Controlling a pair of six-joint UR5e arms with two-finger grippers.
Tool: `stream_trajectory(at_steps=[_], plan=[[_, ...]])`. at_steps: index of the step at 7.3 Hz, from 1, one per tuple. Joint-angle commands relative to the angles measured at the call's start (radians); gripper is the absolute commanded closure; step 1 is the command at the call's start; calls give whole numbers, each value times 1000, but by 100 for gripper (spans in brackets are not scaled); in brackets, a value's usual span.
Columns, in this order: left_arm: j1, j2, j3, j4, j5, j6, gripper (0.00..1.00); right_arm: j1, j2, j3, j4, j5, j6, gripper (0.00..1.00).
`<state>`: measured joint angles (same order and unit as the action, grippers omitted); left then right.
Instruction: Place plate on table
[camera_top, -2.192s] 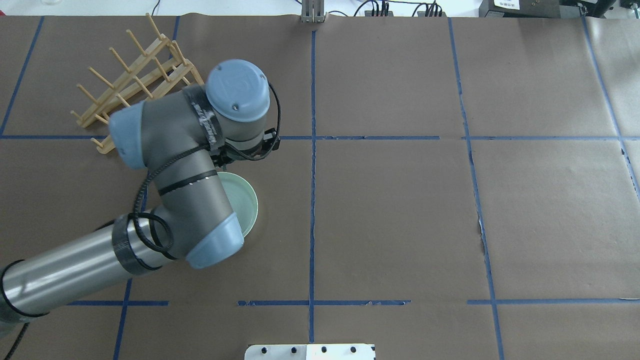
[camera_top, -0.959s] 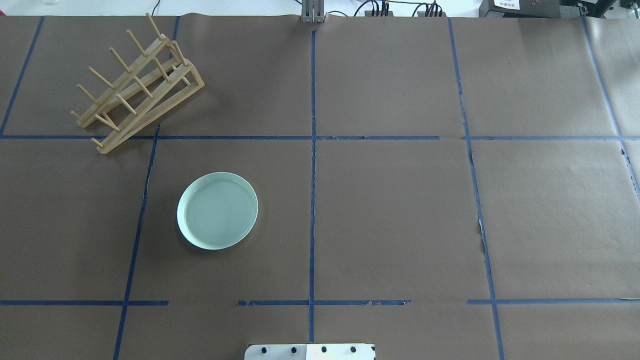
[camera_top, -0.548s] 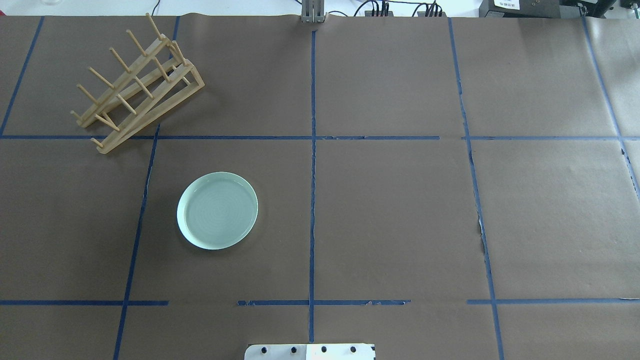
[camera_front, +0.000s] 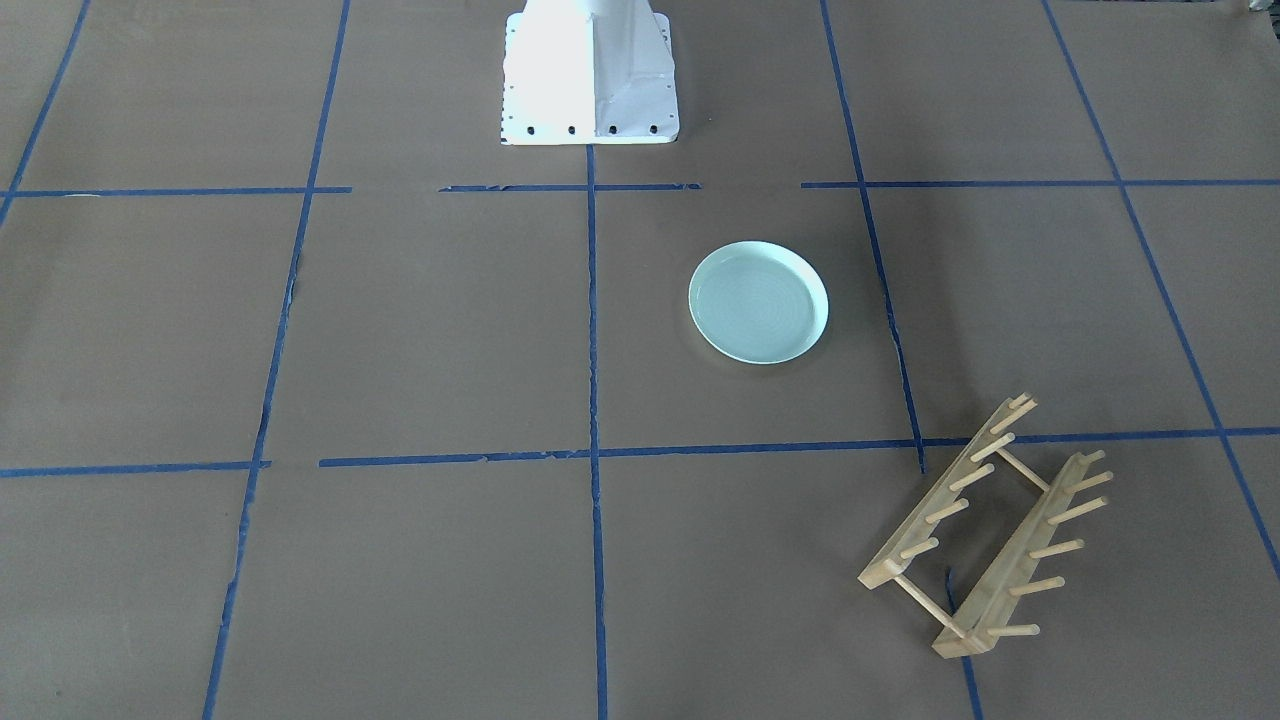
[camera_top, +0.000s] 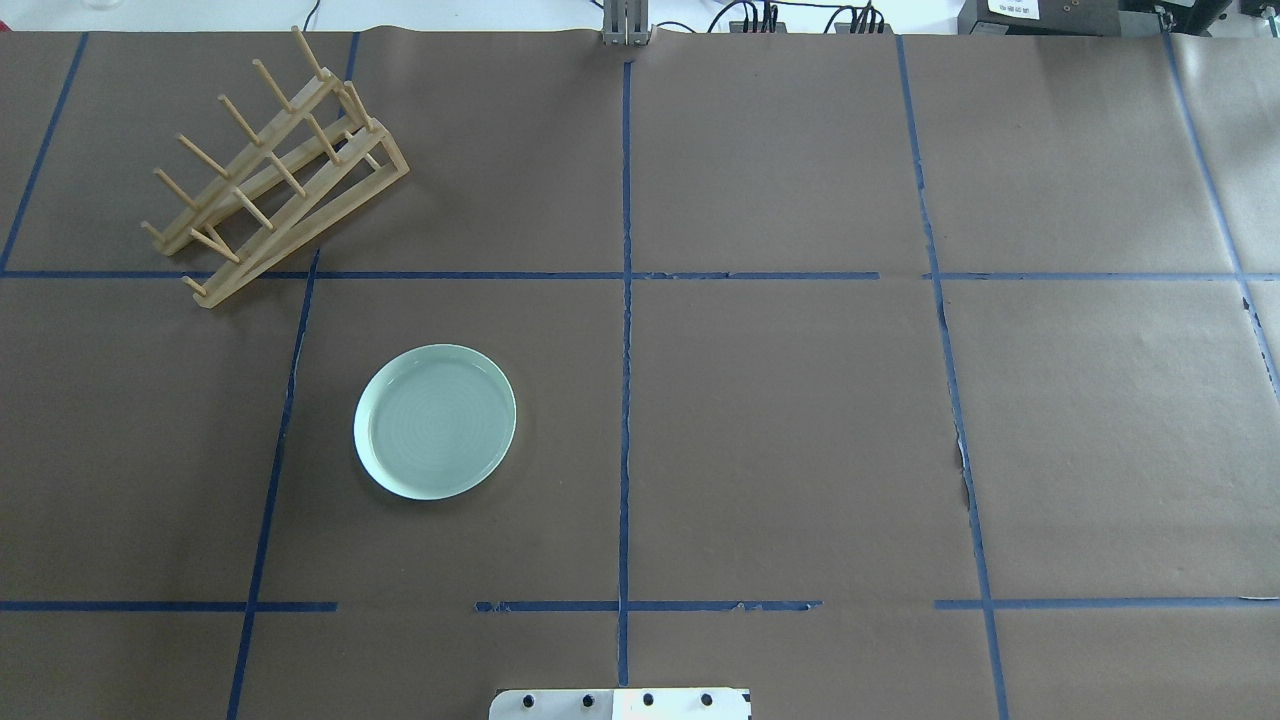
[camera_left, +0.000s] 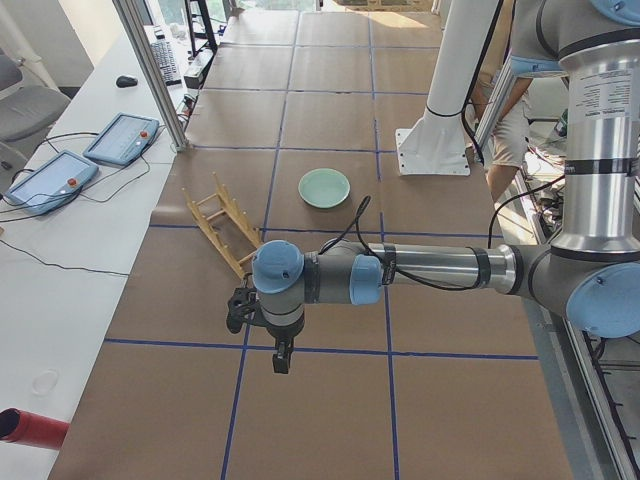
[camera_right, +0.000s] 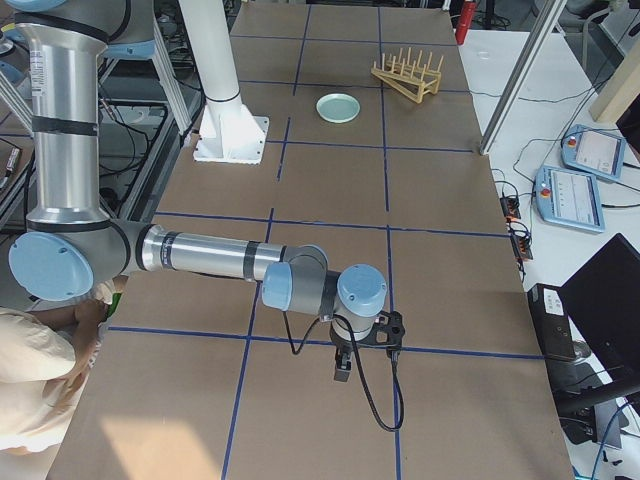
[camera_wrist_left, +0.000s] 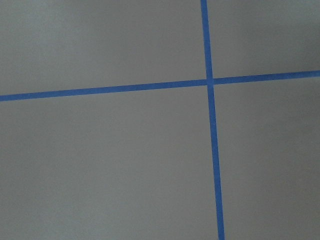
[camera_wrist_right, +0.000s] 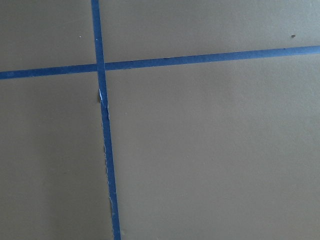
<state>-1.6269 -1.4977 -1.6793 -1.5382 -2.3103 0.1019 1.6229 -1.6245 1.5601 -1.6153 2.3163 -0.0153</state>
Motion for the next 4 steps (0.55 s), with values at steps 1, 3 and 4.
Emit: stream_trajectory(at_steps=[1, 3, 4], plan=[[1, -9, -10, -9, 0, 1, 0, 0, 0, 0, 0, 0, 0, 0], [1, -15, -43, -11, -1, 1, 0, 0, 0, 0, 0, 0, 0, 0], [1, -16, -42, -11, -1, 1, 0, 0, 0, 2, 0, 0, 0, 0]])
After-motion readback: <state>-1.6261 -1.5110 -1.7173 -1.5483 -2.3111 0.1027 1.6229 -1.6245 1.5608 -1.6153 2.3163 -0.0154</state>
